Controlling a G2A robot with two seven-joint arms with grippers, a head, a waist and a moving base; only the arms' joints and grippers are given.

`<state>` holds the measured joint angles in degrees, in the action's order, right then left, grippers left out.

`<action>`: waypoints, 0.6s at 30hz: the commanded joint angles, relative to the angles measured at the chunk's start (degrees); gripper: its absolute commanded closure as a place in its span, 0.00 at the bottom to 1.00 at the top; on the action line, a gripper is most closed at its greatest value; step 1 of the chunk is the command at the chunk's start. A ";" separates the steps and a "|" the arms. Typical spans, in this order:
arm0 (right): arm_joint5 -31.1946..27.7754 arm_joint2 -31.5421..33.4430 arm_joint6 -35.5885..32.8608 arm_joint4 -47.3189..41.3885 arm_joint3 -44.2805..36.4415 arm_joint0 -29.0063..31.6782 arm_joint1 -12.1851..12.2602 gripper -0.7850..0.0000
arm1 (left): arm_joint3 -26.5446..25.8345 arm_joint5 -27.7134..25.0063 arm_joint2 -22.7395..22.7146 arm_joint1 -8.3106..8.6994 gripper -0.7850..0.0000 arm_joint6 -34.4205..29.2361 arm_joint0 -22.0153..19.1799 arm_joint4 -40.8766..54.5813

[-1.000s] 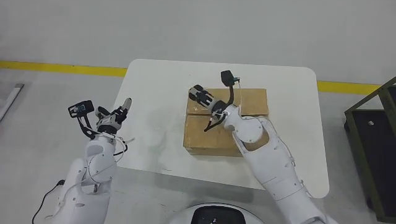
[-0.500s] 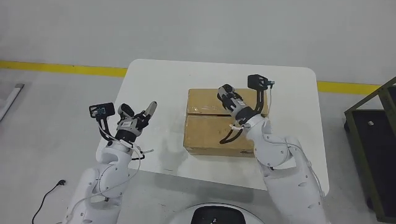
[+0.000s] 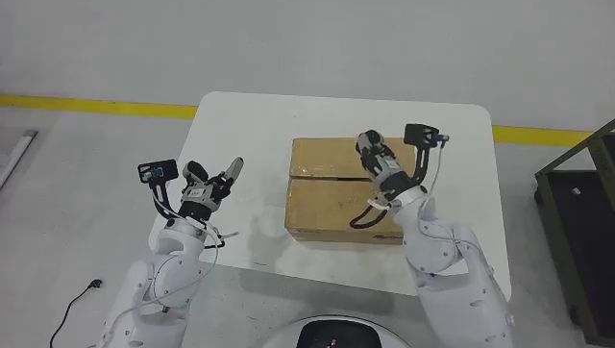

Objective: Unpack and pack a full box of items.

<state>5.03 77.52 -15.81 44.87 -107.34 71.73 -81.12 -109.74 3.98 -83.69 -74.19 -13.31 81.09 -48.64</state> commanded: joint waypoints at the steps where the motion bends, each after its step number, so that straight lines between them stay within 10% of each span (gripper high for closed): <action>1: -2.06 4.09 2.42 0.57 -0.78 1.79 0.49 1.00 | 0.00 0.00 0.00 0.00 0.00 0.00 0.00 0.00; 10: -9.01 22.25 3.92 5.23 -0.42 10.81 2.78 1.00 | 0.00 0.00 0.00 0.00 0.00 0.00 0.00 0.00; 18: -10.57 18.57 10.44 10.10 6.14 15.66 2.65 1.00 | 0.00 0.00 0.00 0.00 0.00 0.00 0.00 0.00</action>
<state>-5.41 96.87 -6.07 55.40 -101.72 87.14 -78.39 -109.74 3.97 -83.69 -74.19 -13.31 81.09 -48.64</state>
